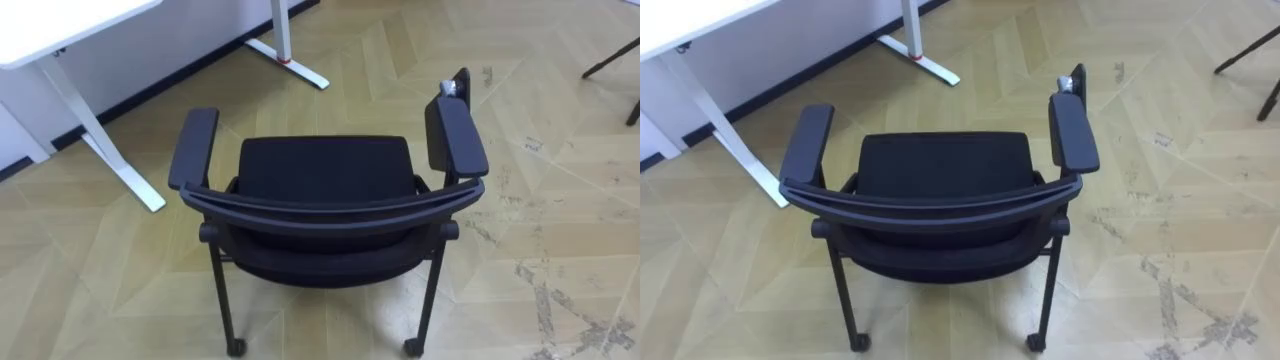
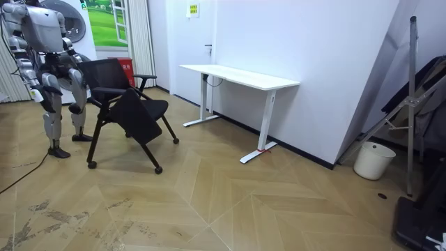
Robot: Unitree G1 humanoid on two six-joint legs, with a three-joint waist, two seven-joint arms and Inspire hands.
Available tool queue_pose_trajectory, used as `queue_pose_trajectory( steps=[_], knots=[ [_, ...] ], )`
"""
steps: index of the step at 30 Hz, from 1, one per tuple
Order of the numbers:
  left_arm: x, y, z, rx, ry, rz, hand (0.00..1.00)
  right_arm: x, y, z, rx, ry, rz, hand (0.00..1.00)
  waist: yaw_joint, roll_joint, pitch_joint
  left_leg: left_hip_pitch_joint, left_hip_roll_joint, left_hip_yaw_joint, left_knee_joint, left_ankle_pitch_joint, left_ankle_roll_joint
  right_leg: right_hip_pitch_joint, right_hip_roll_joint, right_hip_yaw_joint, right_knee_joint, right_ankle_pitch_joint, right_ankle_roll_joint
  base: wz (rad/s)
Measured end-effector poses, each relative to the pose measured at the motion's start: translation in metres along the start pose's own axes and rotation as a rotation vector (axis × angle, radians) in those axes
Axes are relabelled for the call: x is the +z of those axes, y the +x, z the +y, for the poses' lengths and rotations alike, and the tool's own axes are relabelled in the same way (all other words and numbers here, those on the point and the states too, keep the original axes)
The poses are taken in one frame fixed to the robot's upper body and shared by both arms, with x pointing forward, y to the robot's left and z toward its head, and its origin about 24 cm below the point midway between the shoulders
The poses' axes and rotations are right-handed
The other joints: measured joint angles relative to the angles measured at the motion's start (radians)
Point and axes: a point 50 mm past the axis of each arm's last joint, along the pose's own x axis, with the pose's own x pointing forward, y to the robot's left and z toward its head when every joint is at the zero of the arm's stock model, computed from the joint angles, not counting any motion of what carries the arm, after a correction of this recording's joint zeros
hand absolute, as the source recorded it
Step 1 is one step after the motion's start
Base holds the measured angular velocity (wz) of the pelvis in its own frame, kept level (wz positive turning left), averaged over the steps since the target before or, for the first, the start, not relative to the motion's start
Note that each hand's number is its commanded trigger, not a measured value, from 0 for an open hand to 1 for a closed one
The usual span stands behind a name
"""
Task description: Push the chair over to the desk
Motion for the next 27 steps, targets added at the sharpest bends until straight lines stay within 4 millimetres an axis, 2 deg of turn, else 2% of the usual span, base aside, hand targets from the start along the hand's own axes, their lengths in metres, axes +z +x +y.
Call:
queue_pose_trajectory(
  steps=[5, 9, 10, 11, 17, 18, 19, 20, 23, 25, 26, 27],
  knots=[
    [-0.006, -0.002, 0.011, 0.062, -0.027, 0.013, 0.0, -0.006, -0.001, -0.003, -0.024, 0.013, 0.014, 0.0, 0.0, -0.01, -0.0043, 0.005, -0.003, 0.0, 0.006, 0.0, 0.0, 0.003, -0.002, 0.0, -0.003, 0.0, 0.0, 0.0],
    [-0.009, -0.003, 0.015, 0.091, -0.043, 0.031, 0.0, -0.01, -0.002, -0.006, -0.043, 0.017, 0.037, 0.0, 0.0, -0.02, -0.0053, 0.01, -0.005, 0.0, 0.004, 0.0, 0.0, 0.009, -0.004, 0.0, -0.003, -0.001, 0.002, 0.0],
    [-0.009, -0.003, 0.016, 0.096, -0.05, 0.034, 0.0, -0.01, -0.002, -0.006, -0.05, 0.023, 0.041, 0.0, 0.001, -0.027, -0.0034, 0.011, -0.005, 0.0, 0.004, 0.0, 0.0, 0.009, -0.004, 0.0, -0.004, -0.001, 0.002, 0.0],
    [-0.009, -0.003, 0.016, 0.098, -0.052, 0.036, 0.0, -0.011, -0.002, -0.007, -0.054, 0.026, 0.041, 0.0, 0.0, -0.024, -0.0059, 0.011, -0.005, 0.0, 0.004, 0.0, 0.0, 0.009, -0.004, 0.0, -0.004, -0.001, 0.002, 0.0],
    [-0.011, -0.003, 0.018, 0.125, -0.059, 0.047, 0.0, -0.015, -0.003, -0.01, -0.081, 0.035, 0.06, 0.0, 0.0, -0.025, -0.0073, 0.012, -0.005, 0.0, 0.004, 0.0, 0.0, 0.01, -0.004, 0.0, 0.0, -0.001, 0.002, 0.0],
    [-0.011, -0.003, 0.018, 0.128, -0.059, 0.048, 0.0, -0.015, -0.003, -0.011, -0.083, 0.036, 0.063, 0.0, 0.0, -0.022, -0.0039, 0.012, -0.005, 0.0, 0.004, 0.0, 0.0, 0.01, -0.004, -0.001, 0.0, -0.001, 0.002, 0.0],
    [-0.012, -0.003, 0.019, 0.134, -0.059, 0.05, 0.0, -0.016, -0.003, -0.011, -0.084, 0.036, 0.065, 0.0, -0.001, -0.029, -0.0068, 0.012, -0.005, -0.001, 0.004, 0.0, 0.001, 0.01, -0.004, -0.003, 0.0, -0.001, 0.002, 0.0],
    [-0.012, -0.003, 0.019, 0.137, -0.059, 0.051, 0.0, -0.016, -0.003, -0.011, -0.084, 0.035, 0.065, 0.0, -0.001, -0.021, -0.0063, 0.012, -0.005, -0.001, 0.004, 0.0, 0.001, 0.01, -0.004, -0.003, 0.0, -0.001, 0.002, 0.0],
    [-0.014, -0.004, 0.02, 0.148, -0.061, 0.057, 0.0, -0.016, -0.003, -0.011, -0.085, 0.034, 0.067, 0.0, -0.001, -0.026, -0.0058, 0.012, -0.005, -0.002, 0.003, 0.0, 0.001, 0.01, -0.004, -0.003, 0.0, -0.001, 0.002, 0.0],
    [-0.014, -0.004, 0.02, 0.163, -0.063, 0.057, 0.0, -0.014, -0.003, -0.012, -0.087, 0.027, 0.063, 0.0, -0.002, -0.012, -0.0113, 0.013, -0.005, -0.002, 0.0, 0.0, 0.001, 0.009, -0.003, -0.002, 0.0, -0.001, 0.002, 0.0],
    [-0.015, -0.004, 0.021, 0.168, -0.066, 0.059, 0.0, -0.013, -0.003, -0.013, -0.093, 0.033, 0.062, 0.0, -0.001, -0.025, -0.0103, 0.013, -0.005, -0.002, 0.0, 0.0, 0.001, 0.009, -0.003, -0.002, 0.0, -0.001, 0.002, 0.0],
    [-0.015, -0.005, 0.021, 0.17, -0.067, 0.06, 0.0, -0.013, -0.003, -0.014, -0.096, 0.037, 0.062, 0.0, -0.001, -0.011, -0.0105, 0.014, -0.005, -0.002, 0.0, 0.0, 0.001, 0.01, -0.003, -0.002, 0.0, -0.001, 0.002, 0.0]
  ],
)
